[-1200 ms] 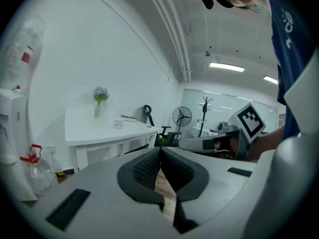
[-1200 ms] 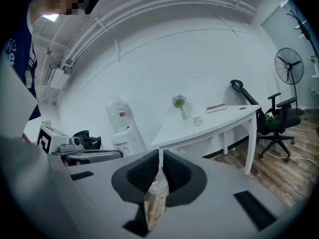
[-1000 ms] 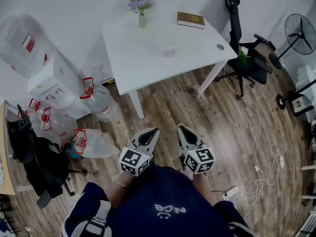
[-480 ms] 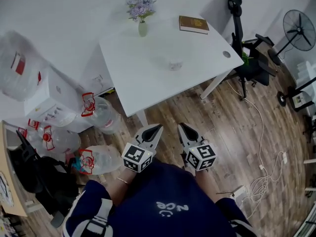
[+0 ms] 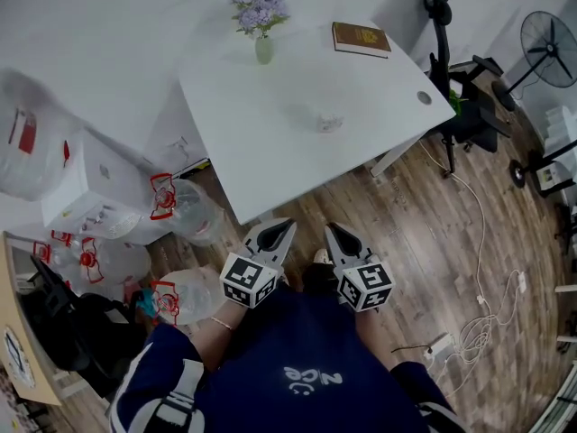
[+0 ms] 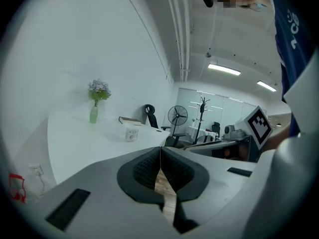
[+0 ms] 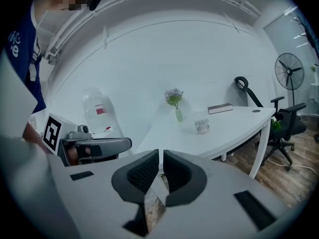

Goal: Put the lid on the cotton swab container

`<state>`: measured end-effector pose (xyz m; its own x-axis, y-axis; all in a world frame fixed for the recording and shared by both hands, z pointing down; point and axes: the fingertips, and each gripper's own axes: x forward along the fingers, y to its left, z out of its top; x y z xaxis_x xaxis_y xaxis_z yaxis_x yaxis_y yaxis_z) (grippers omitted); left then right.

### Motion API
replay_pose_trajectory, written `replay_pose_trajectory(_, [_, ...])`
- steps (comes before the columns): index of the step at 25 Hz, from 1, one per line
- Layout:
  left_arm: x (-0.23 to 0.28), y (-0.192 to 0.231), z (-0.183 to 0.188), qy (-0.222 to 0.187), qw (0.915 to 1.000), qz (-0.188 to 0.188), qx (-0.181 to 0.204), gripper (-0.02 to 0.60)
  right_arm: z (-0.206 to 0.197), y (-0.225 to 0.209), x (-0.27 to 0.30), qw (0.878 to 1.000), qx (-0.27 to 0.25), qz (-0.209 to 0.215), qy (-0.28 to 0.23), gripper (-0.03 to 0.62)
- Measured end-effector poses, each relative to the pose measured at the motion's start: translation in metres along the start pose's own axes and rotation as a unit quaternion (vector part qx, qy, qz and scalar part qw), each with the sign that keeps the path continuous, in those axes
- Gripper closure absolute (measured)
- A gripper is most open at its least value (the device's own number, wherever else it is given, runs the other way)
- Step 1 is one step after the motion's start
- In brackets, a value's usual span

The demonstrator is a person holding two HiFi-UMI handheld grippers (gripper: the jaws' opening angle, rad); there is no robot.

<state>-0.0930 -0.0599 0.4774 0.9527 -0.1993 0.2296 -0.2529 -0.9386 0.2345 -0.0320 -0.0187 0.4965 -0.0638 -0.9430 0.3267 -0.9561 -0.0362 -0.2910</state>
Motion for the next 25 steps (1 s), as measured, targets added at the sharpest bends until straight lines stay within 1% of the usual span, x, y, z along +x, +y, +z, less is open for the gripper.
replay_pose_trajectory(3, [0.008, 0.008, -0.004, 0.010, 0.9999, 0.005, -0.002, 0.561, 0.008, -0.006, 0.015, 1.000, -0.001, 0.006, -0.004, 0.536])
replay_pose_trajectory(6, [0.023, 0.016, -0.001, 0.007, 0.9998, 0.014, -0.009, 0.560, 0.018, -0.018, 0.031, 1.000, -0.010, 0.023, -0.001, 0.536])
replay_pose_trajectory(11, [0.060, 0.040, 0.015, 0.001, 0.9990, 0.043, -0.011, 0.560, 0.039, -0.056, 0.062, 0.999, -0.012, 0.046, 0.007, 0.536])
replay_pose_trajectory(15, [0.095, 0.063, 0.029, 0.005, 0.9978, 0.064, -0.013, 0.560, 0.067, -0.087, 0.095, 0.998, -0.012, 0.069, 0.006, 0.536])
replay_pose_trajectory(21, [0.145, 0.085, 0.053, -0.002, 0.9960, 0.089, -0.012, 0.560, 0.111, -0.127, 0.138, 0.994, -0.021, 0.104, -0.006, 0.536])
replay_pose_trajectory(25, [0.175, 0.097, 0.059, 0.007, 0.9943, 0.105, -0.017, 0.560, 0.129, -0.152, 0.155, 0.993, -0.031, 0.118, -0.002, 0.536])
